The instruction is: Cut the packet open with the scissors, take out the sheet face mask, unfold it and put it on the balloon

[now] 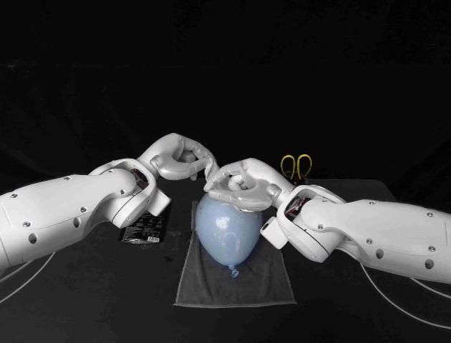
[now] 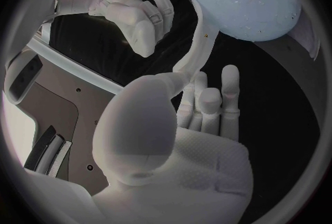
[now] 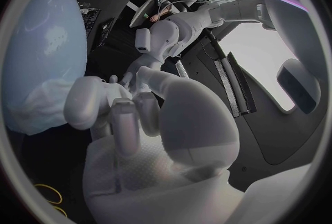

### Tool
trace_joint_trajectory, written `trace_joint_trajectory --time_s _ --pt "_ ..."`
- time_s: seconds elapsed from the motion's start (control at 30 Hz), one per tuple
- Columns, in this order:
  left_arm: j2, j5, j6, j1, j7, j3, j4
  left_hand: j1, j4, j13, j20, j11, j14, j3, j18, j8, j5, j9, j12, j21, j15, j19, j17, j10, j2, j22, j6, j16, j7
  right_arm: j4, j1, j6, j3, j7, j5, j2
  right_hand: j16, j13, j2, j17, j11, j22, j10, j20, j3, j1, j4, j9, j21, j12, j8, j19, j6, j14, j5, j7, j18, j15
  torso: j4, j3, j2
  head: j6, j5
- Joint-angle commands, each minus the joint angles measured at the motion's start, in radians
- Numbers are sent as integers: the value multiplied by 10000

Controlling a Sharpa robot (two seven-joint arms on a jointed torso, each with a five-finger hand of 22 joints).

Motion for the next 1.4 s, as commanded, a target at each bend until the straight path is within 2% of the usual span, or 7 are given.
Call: trace_joint_trajectory --time_s 0.03,0.57,0.77,1.0,1.07,1.23,1.4 --pt "20 637 -139 3 165 12 6 39 -41 -15 -80 -11 41 -6 104 54 32 226 -10 68 -9 21 -25 43 29 17 55 59 16 -15 -25 388 4 68 -45 -36 -21 746 -5 2374 6 1412 -63 34 -52 -108 7 -20 -76 -66 -68 -61 -32 956 -38 35 149 70 4 -1 -1 -13 9" --pt "-61 1529 799 3 185 11 53 -57 -28 -62 -89 12 9 -52 95 23 32 244 -88 69 9 22 -164 73 182 11 -194 25 64 -66 -89 -1288 29 -244 -1013 -427 64 876 112 2591 -51 1493 73 28 -51 -66 -94 -17 293 87 -117 67 166 1013 213 -30 107 25 12 1 3 -9 75" --pt "-90 1997 1194 3 93 8 73 38 -161 -173 -88 76 28 -87 94 -165 35 196 -252 64 43 18 -273 307 369 2 -614 -48 224 -274 -92 -2018 53 -733 -1510 -383 76 881 107 2621 -55 1485 84 25 -62 -77 -105 -16 268 95 -127 66 179 1021 243 -33 113 20 4 -3 2 -35 90" --pt "-104 2777 1602 -9 5 1 85 11 -260 -1289 -83 125 207 -115 95 -481 24 136 -2519 -5 67 91 -591 1955 591 -82 -1013 -388 327 -424 -93 -2591 71 -1239 -2026 -271 72 882 84 2612 -56 1478 95 21 -104 -128 -97 -22 250 100 -156 71 182 1019 192 -34 118 17 0 -3 4 -33 68" --pt "-106 2997 1685 -14 -7 -2 89 -9 -267 -1751 -52 191 2 -67 96 -586 37 113 -3708 -46 105 70 -1012 2431 634 -117 -1138 -570 399 -448 -93 -2692 74 -1307 -2108 -239 70 868 80 2605 -57 1470 85 20 -109 -135 -100 -27 221 87 -173 65 171 1017 173 -33 123 17 0 -4 2 -33 62" --pt "-133 3491 1845 -24 -38 -10 100 -21 -260 -2244 -4 279 -321 89 91 -772 25 45 -5288 -74 185 39 -1729 3057 723 -149 -1398 -884 472 -498 -93 -2841 79 -1391 -2233 -155 64 860 78 2590 -54 1461 81 19 -111 -141 -107 -39 190 79 -210 59 142 1013 146 -26 129 16 6 0 -1 -17 42" --pt "-213 3991 2045 -33 -46 -15 130 -57 -214 -2282 69 432 -521 590 91 -1069 41 -131 -6518 -39 290 -9 -2183 3219 865 -140 -1819 -1093 639 -547 -93 -2926 81 -1407 -2302 -61 63 857 81 2587 -49 1459 81 19 -107 -142 -114 -51 186 78 -245 60 114 1013 129 -17 130 18 4 -2 2 -15 32"
